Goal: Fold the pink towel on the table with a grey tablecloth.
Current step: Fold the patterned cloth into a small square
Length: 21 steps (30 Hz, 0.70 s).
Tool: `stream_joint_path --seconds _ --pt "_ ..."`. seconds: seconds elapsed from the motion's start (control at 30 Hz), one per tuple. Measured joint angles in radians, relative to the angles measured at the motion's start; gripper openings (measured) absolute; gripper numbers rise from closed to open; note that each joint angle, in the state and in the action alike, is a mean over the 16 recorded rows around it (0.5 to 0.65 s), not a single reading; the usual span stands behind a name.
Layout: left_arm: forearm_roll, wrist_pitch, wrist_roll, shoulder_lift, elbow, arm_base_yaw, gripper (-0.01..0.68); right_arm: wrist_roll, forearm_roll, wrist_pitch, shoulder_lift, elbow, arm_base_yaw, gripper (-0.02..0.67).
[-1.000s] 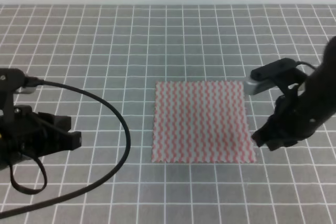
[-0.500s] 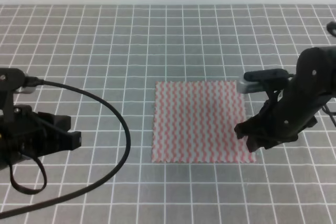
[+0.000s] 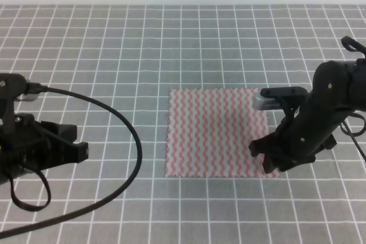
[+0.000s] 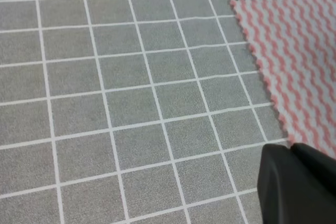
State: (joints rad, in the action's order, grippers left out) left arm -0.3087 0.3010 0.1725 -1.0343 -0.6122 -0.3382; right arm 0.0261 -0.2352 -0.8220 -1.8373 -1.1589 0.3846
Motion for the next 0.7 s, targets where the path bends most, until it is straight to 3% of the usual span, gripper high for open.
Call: stream_joint_path --seconds 0.27,0.7 --pt "0.000 -0.002 0.001 0.001 0.000 0.000 0.001 0.002 0.006 0.009 0.000 0.000 0.000 0.214" --pt "0.001 -0.002 0.004 -0.001 0.000 0.000 0.001 0.041 0.043 0.023 -0.004 0.000 0.000 0.261"
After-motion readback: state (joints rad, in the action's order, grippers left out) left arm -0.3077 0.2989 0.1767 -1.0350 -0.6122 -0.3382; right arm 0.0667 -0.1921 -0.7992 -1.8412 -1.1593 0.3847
